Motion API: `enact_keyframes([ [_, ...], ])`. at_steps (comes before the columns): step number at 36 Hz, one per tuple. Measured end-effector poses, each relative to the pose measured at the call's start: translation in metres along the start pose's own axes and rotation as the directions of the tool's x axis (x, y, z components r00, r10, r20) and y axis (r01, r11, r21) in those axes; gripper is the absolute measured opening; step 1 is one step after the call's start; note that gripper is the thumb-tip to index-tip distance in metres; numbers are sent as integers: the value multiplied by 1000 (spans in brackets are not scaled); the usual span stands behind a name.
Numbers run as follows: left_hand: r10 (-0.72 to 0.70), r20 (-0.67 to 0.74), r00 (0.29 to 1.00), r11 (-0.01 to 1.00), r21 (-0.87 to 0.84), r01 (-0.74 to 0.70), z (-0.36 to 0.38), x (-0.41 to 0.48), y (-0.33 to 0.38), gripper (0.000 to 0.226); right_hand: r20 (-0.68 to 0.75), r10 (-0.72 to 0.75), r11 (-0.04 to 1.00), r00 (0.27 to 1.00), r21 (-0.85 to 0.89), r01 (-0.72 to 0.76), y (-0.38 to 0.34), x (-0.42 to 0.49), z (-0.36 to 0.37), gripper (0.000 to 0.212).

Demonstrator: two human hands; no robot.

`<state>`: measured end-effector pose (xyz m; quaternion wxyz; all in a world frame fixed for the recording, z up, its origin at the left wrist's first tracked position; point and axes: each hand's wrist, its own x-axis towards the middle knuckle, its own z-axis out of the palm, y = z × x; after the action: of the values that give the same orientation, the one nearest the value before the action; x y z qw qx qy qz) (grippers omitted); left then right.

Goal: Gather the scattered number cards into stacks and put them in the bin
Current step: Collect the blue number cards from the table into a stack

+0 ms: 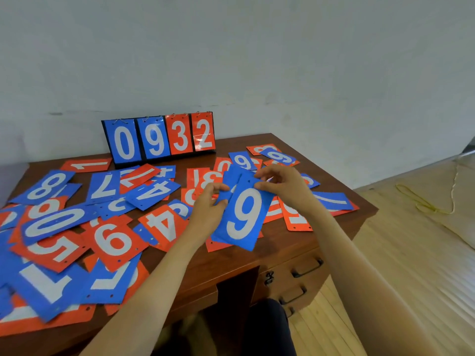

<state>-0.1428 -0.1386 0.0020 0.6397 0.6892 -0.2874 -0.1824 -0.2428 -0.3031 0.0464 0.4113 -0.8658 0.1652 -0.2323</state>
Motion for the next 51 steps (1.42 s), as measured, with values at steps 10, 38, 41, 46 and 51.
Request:
enact_keyframes([
  [10, 7, 88, 996, 999, -31, -5, 46, 2, -11, 20, -261, -44, 981, 964, -196, -8, 29, -8, 6, 15],
  [38, -126, -11, 992, 992, -6, 126, 83, 39, -44, 20, -5, 517, 583, 856, -731, -356, 183, 33, -65, 74],
  [41, -119, -14, 993, 993, -8, 119, 82, 38, -44, 21, -33, 426, 562, 904, -774, -293, 176, 32, -60, 48],
  [46, -103, -26, 994, 995, 13, 103, 78, 36, -41, 24, -108, 280, 498, 954, -833, -241, 158, 29, -63, 28],
  [51, -96, -70, 993, 995, 7, 97, 71, 33, -36, 20, -178, 83, 388, 980, -901, -197, 125, 24, -72, 19],
])
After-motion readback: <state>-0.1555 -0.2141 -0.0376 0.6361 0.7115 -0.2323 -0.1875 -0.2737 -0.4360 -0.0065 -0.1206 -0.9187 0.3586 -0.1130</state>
